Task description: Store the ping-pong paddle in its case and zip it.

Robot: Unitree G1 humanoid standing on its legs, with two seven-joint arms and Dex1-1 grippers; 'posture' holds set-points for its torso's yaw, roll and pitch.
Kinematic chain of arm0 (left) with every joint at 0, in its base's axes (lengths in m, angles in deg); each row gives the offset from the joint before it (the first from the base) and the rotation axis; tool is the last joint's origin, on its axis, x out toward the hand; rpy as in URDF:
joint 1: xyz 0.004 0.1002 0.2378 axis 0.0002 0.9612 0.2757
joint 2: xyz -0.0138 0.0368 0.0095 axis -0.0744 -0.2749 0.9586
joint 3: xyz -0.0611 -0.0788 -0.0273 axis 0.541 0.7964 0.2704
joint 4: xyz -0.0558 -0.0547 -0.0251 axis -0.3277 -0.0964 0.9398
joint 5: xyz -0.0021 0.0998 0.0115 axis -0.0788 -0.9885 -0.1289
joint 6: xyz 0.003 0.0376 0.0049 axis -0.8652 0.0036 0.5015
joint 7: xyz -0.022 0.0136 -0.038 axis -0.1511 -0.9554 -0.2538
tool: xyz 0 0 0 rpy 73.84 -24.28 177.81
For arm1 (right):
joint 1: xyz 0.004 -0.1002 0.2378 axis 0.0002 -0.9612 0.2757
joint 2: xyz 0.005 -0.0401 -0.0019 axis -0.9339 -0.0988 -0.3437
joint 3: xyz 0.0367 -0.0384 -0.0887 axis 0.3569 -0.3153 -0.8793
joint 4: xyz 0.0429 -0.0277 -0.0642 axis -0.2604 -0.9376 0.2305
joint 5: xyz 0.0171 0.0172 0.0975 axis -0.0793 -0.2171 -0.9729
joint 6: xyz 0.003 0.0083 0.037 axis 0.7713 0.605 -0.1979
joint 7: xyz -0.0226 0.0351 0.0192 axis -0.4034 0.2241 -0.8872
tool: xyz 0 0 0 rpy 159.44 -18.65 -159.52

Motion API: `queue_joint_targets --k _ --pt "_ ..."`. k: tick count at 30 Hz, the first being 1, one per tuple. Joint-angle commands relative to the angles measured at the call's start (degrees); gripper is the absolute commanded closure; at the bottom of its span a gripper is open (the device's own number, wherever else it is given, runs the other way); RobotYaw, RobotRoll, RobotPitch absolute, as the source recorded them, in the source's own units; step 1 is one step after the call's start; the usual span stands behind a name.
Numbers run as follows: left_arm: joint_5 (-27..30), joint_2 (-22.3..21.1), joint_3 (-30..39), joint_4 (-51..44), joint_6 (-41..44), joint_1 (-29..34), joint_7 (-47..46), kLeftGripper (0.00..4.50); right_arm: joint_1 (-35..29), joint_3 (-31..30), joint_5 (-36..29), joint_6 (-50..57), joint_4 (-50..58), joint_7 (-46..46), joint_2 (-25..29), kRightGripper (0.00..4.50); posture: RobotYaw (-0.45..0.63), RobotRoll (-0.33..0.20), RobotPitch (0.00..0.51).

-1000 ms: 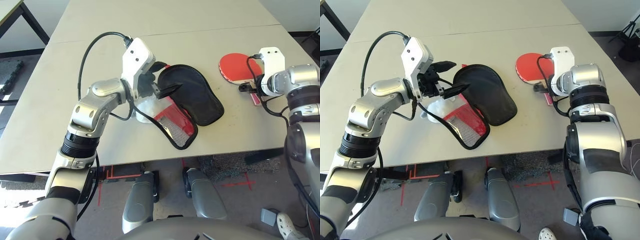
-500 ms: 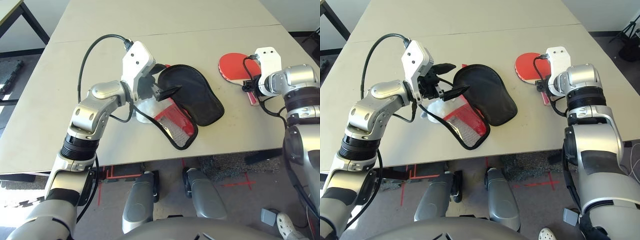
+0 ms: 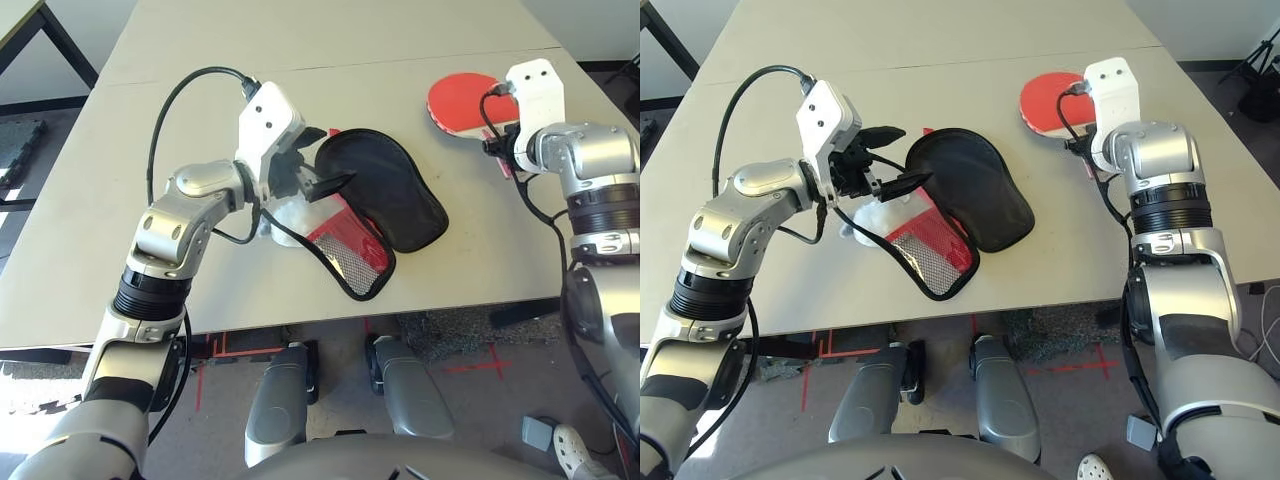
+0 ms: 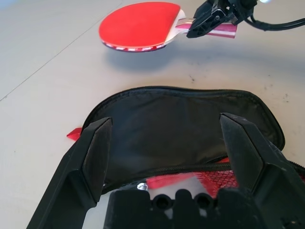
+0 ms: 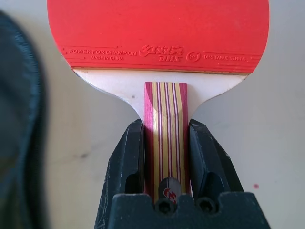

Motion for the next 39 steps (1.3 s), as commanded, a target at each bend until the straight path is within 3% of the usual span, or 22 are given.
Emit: queue_joint_targets --k 1,7,13,39 --pt "-0.31 -0.83 0.10 -1.70 1.05 0.88 0.02 0.00 -2.10 -0.59 -1.37 4.22 8.14 -0.73 -2.46 3.35 0.09 0.000 0.185" --pt "-0.10 -1.41 0.53 -3.23 2.19 1.57 -0.39 0.00 -7.63 -3.21 -1.78 10.07 19.72 -2.59 -7.34 3.35 0.10 0.000 0.187" --pt "-0.10 -2.24 0.58 -4.28 3.22 1.83 -0.47 0.00 -11.71 -6.83 -2.15 12.13 24.85 -2.83 -8.71 3.35 0.11 0.000 0.190" --pt "-0.22 -4.20 0.42 -4.61 3.25 2.53 0.12 0.00 -17.64 -14.80 -6.67 14.43 31.71 1.26 -5.78 3.35 0.12 0.000 0.185"
